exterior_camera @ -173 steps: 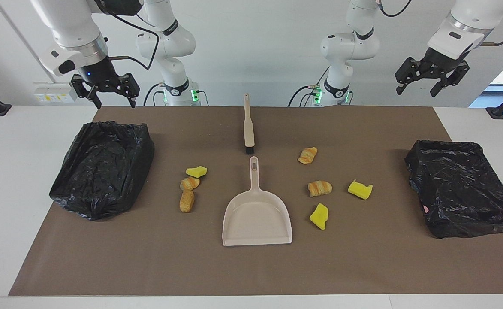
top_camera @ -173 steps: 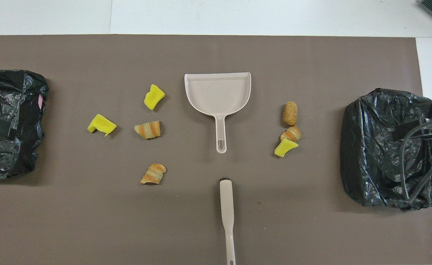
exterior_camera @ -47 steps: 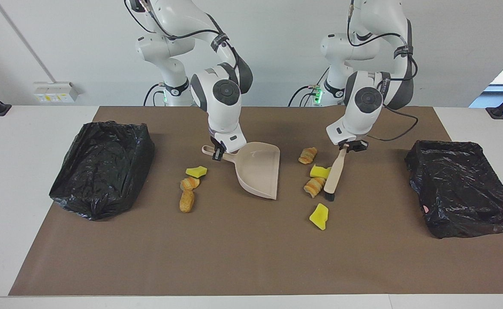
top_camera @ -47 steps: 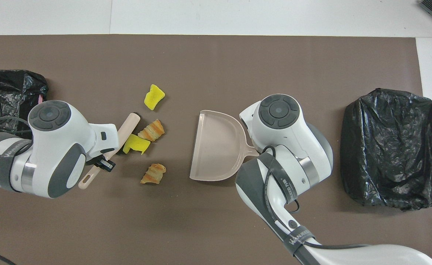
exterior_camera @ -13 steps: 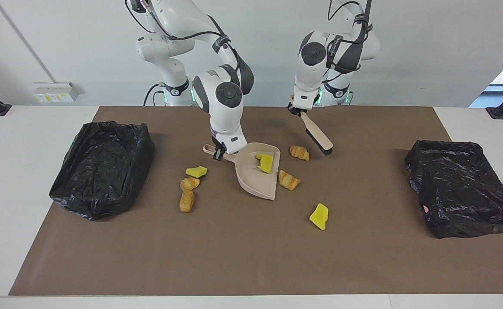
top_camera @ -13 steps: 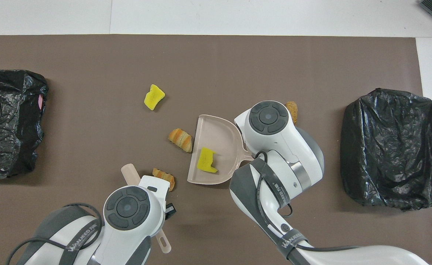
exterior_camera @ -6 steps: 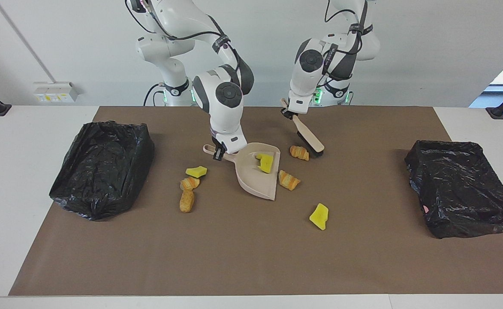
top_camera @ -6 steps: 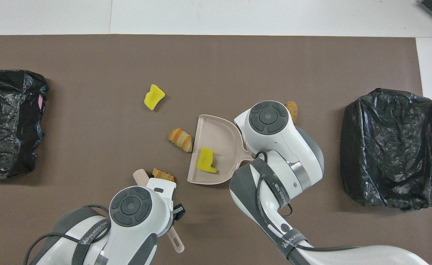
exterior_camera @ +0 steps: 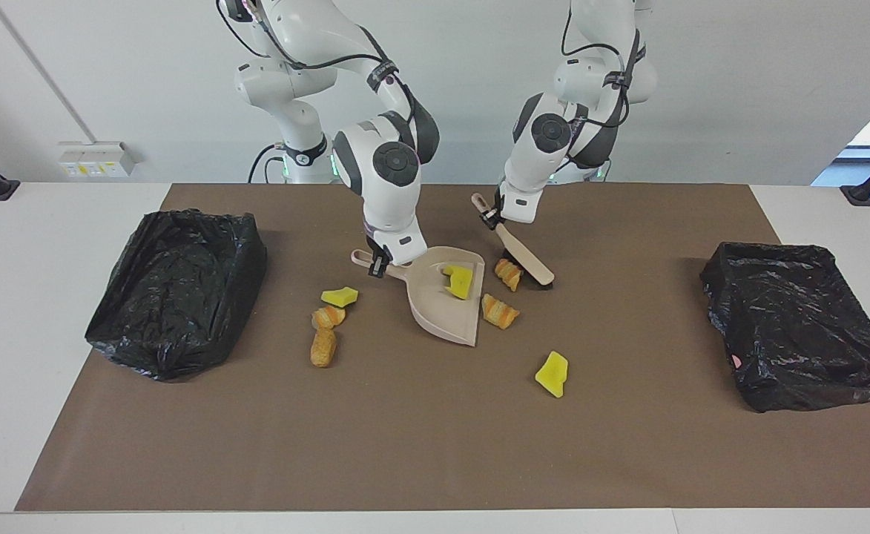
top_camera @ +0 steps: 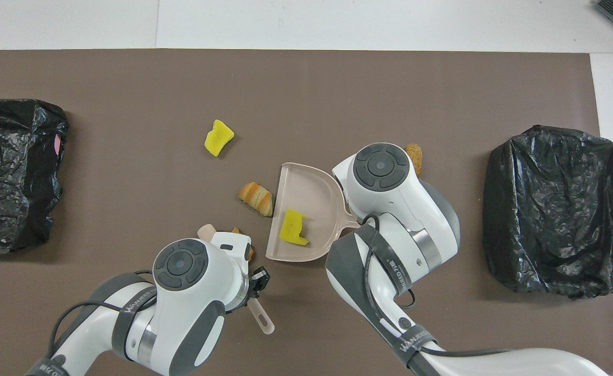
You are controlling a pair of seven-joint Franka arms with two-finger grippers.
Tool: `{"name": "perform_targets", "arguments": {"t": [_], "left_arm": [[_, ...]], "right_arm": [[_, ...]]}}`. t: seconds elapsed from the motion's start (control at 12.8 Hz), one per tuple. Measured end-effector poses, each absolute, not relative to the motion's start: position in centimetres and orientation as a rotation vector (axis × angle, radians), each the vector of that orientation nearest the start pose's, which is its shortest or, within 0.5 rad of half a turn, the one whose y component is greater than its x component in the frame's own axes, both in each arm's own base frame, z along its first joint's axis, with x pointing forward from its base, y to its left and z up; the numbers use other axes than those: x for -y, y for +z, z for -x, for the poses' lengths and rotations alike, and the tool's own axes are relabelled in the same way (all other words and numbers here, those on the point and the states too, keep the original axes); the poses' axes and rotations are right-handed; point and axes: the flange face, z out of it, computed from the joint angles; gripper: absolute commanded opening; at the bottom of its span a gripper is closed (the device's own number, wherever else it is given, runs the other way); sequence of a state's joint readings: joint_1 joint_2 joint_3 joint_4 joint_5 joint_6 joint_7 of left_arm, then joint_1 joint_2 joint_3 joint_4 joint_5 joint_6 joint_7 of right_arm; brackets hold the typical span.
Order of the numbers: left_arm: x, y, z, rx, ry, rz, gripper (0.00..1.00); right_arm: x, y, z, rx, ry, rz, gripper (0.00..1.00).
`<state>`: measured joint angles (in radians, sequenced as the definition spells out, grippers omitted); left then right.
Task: Sweep and dump trash in bin
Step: 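Sweep the remaining pieces toward the dustpan with the left gripper's brush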
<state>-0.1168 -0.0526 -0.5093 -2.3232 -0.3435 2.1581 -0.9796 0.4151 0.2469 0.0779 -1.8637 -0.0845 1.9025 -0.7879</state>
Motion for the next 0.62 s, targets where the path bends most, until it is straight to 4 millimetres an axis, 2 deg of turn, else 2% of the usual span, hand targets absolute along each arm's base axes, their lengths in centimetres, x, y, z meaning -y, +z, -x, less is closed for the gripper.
{"name": "perform_targets", "arguments": {"t": [0.16,0.31,0.62], "left_arm": [[29.53,35.08,-40.43,0.827,0.420,3.125,0.00],[29.66,35.04,-40.66,0.697,0.418,3.171,0.00],[30.13,35.15,-40.52,0.280,0.371,3.278,0.00]], "right_arm": [[-27.36,37.03,-52.63,1.927,0.337,2.492,0.00],[-27.54,37.03,-52.54,1.932,0.337,2.489,0.00],[-27.75,37.03,-52.43,1.937,0.337,2.486,0.00]]}}
